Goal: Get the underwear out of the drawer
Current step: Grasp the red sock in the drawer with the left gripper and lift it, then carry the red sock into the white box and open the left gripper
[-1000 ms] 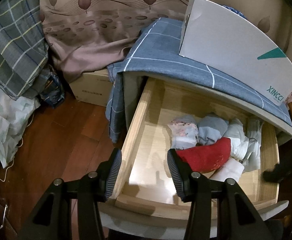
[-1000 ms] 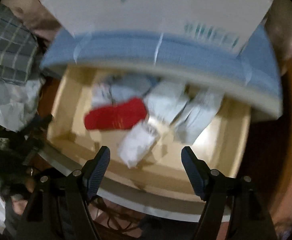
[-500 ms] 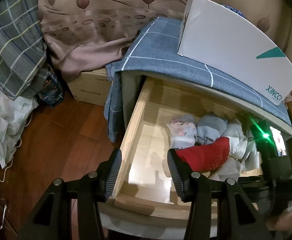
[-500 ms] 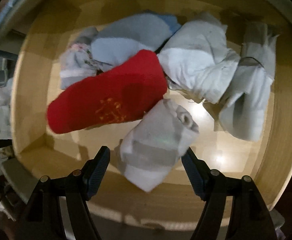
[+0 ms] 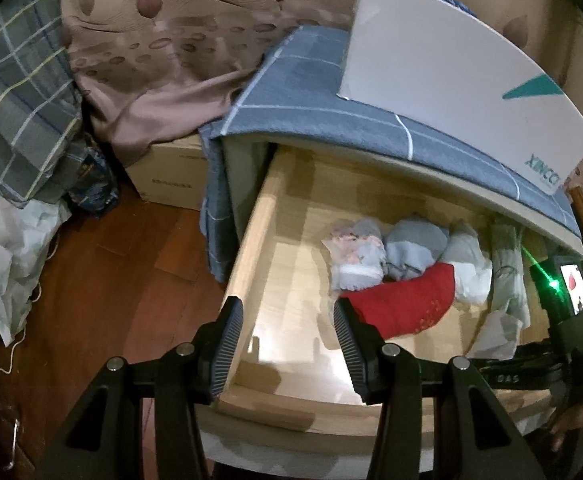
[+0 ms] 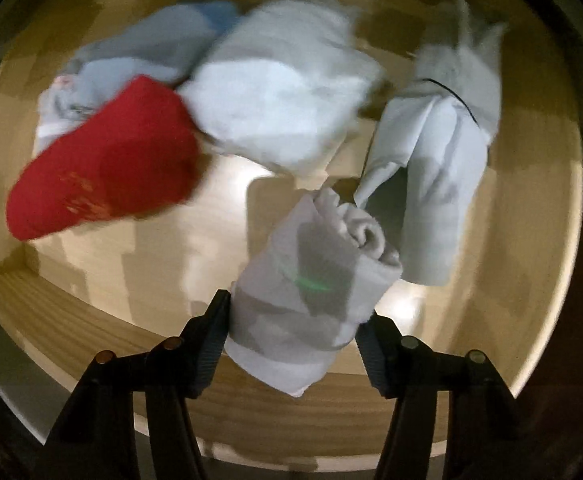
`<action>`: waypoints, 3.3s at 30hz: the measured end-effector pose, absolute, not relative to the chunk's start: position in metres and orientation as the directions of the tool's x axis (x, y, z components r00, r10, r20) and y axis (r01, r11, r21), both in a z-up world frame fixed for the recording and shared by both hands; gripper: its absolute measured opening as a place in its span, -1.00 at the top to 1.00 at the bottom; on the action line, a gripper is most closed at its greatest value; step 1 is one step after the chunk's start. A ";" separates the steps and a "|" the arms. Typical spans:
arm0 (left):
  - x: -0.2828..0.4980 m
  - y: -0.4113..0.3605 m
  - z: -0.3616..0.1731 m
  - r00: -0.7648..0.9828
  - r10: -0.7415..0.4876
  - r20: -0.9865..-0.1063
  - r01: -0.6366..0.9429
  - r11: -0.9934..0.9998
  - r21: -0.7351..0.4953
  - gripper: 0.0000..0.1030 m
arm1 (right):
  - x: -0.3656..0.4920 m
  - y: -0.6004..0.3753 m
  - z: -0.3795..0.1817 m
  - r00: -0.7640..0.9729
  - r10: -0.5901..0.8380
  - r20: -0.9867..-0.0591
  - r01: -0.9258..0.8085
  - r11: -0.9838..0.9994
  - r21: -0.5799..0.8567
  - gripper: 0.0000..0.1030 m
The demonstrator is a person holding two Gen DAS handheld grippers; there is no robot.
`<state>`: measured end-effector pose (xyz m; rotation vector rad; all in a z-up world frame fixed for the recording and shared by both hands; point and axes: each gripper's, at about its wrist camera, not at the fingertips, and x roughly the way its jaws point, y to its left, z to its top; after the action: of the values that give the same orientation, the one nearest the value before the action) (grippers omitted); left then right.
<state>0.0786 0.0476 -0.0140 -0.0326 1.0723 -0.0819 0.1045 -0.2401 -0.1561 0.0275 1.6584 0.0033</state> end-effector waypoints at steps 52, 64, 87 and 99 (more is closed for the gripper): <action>0.119 -0.113 -0.109 0.100 0.060 -0.993 0.640 0.760 0.110 0.24 | 0.079 -0.285 -0.145 -0.041 0.007 -0.999 0.014 1.000 0.007 -0.14; 0.109 -0.084 -0.076 0.078 -0.038 -0.996 0.529 0.849 0.009 0.38 | 0.080 -0.286 -0.142 -0.042 0.004 -0.999 0.013 1.000 0.003 -0.14; 0.080 -0.031 0.079 0.500 -0.230 -0.835 0.416 0.910 -0.002 0.38 | 0.081 -0.287 -0.140 -0.041 0.002 -0.999 0.015 1.000 0.001 -0.13; 0.118 -0.018 0.178 0.684 -0.243 -0.688 0.363 0.931 0.031 0.38 | 0.081 -0.288 -0.140 -0.041 0.002 -0.999 0.016 1.000 0.001 -0.13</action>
<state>0.1176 -0.0183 0.1785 0.1706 0.7447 -0.3417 0.0808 -0.2876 -0.1404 0.0136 1.6117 -0.0114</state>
